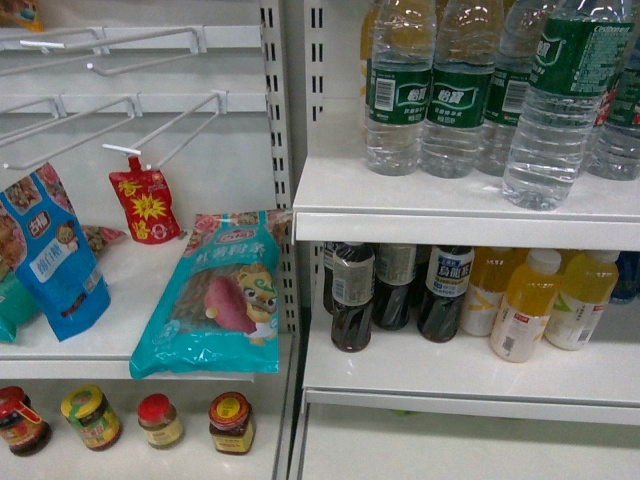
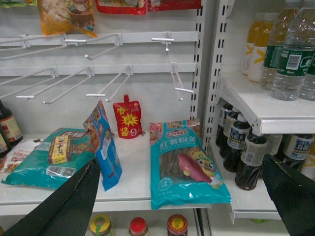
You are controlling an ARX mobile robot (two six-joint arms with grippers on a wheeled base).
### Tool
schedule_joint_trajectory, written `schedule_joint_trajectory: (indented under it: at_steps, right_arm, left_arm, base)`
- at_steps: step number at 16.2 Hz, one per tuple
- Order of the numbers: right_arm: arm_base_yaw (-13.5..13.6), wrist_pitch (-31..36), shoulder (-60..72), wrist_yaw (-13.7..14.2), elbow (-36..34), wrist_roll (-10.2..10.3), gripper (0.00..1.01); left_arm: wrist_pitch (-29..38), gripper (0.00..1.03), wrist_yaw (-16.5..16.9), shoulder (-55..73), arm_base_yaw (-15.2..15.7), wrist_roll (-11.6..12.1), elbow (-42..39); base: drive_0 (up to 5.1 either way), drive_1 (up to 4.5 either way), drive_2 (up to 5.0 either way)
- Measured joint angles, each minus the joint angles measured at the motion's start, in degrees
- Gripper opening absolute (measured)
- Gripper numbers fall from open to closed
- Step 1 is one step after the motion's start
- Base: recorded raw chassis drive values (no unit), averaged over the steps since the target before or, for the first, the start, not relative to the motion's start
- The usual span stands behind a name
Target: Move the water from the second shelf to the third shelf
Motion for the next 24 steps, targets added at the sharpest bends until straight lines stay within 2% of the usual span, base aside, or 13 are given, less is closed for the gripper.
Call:
schedule_joint_trajectory:
  at_steps: [1,2,3,4,7,9,11,17,18,24]
  right_arm:
    - [0.00,-0.87,-0.70,0.02,0.02,0.00,0.02]
    - [0.00,-8.37,-5.33,-0.09,0.02,0.00,0.02]
    - [0.00,-10.75,-9.25,-0.04,0.02,0.00,0.02]
    - [0.00,-9.35,-9.97,-0.11,0.24,0.02,0.02]
    - [0.00,-10.54,-9.94,-0.07,0.02,0.00,0.02]
    - [0.00,-10.51,-9.94,-0.04,0.02,0.00,0.17]
    - [0.00,-10.49,-9.94,-0.04,0.02,0.00,0.43]
    - [0.00,-10.51,-9.94,-0.04,0.02,0.02,1.00]
    - [0.00,-10.51,-9.94,-0.07,0.02,0.00,0.97]
    - [0.00,-10.49,-9.94,-0.07,0.02,0.00,0.98]
  left_arm:
    - [0.00,0.98,0.00,0.00,0.00,-0.02,0.00]
    - [0.00,0.98,0.02,0.00,0.00,0.00,0.00]
    - [-0.02,0.98,-0.07,0.00,0.00,0.00,0.00]
    - [0.00,0.98,0.00,0.00,0.00,-0.02,0.00]
    - [0.00,0.98,0.02,0.00,0.00,-0.02,0.00]
    - [0.00,0.98,0.00,0.00,0.00,0.00,0.00]
    - [0.00,0.98,0.00,0.00,0.00,-0.02,0.00]
    - [0.00,0.98,0.00,0.00,0.00,-0.02,0.00]
    - [0.00,0.98,0.00,0.00,0.00,-0.02,0.00]
    - [-0.02,0.98,0.00,0.00,0.00,-0.02,0.00]
  base:
    - [0.0,0.00,0.0]
    - [0.0,0.00,0.0]
    - [0.0,0.00,0.0]
    - [0.0,0.00,0.0]
    - [0.0,0.00,0.0]
    - [0.0,0.00,0.0]
    - [0.0,0.00,0.0]
    - [0.0,0.00,0.0]
    - [0.0,0.00,0.0]
    - [0.0,0.00,0.0]
